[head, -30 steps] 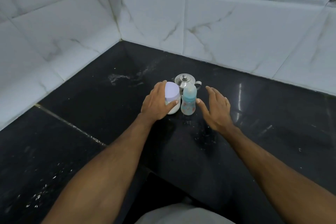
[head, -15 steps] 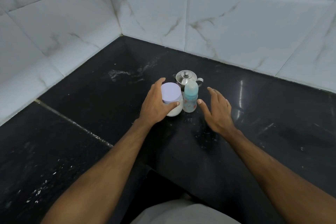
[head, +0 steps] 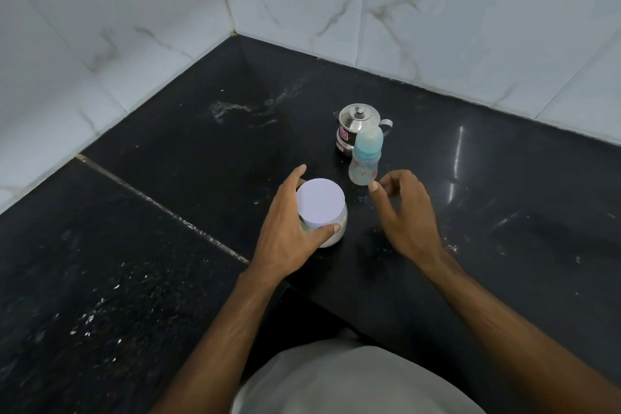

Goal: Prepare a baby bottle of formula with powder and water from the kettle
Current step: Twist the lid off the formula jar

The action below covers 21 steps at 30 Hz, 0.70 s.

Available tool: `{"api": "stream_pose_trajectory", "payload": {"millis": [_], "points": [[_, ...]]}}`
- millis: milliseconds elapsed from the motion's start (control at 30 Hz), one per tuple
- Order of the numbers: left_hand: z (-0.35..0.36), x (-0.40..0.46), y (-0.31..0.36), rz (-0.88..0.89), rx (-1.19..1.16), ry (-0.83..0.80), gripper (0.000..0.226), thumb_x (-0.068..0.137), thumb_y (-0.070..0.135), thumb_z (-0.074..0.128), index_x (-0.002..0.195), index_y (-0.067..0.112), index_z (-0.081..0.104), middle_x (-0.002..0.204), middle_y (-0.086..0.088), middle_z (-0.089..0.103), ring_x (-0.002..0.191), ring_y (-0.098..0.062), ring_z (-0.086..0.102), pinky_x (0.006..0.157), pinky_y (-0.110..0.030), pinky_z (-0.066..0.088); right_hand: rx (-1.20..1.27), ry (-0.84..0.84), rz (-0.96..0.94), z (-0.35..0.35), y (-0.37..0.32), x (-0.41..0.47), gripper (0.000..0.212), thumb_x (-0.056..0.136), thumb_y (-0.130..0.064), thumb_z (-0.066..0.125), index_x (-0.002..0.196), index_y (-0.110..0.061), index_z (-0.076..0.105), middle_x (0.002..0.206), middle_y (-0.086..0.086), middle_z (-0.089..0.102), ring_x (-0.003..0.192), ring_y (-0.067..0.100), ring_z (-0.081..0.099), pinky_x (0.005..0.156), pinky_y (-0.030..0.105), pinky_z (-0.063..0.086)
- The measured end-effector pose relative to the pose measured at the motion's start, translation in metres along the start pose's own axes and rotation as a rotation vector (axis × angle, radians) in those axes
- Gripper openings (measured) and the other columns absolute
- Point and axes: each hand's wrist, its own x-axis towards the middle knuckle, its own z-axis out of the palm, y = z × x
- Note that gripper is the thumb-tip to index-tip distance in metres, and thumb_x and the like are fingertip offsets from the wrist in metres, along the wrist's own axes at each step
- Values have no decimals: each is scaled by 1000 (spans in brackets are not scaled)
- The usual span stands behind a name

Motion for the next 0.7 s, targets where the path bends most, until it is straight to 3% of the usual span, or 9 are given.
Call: {"api": "stream_pose_trajectory", "payload": {"millis": [267, 400, 567, 700], "points": [[-1, -16, -8, -63, -32, -16, 107, 65, 34, 87, 147, 34, 19, 141, 11, 41, 130, -4, 36, 103, -18, 30, 28, -144, -40, 11, -25, -16, 38, 87, -58, 51, 107, -26, 54, 95, -10, 58, 88, 8, 56, 80, 40, 52], [-1, -18, -12, -76, -48, -26, 106, 66, 33, 86, 148, 32, 18, 145, 8, 38, 133, -8, 34, 108, -24, 33, -8, -227, -39, 14, -34, -17, 51, 83, -67, 49, 115, -27, 52, 103, -13, 55, 94, 7, 55, 86, 42, 53], [10, -33, -19, -155, -144, 21, 115, 62, 42, 87, 150, 37, 12, 144, 20, 31, 131, 1, 31, 104, -20, 32, -35, -254, -67, 16, -40, -16, 53, 83, -68, 50, 118, -29, 51, 109, -14, 55, 98, 4, 54, 90, 43, 52], [27, -35, -17, -212, -222, 98, 119, 54, 56, 83, 148, 36, 14, 150, 12, 33, 134, -6, 36, 105, -28, 39, -177, -383, -180, 16, -51, -11, 68, 80, -69, 55, 133, -27, 45, 130, -9, 51, 114, 8, 49, 99, 38, 44]]}}
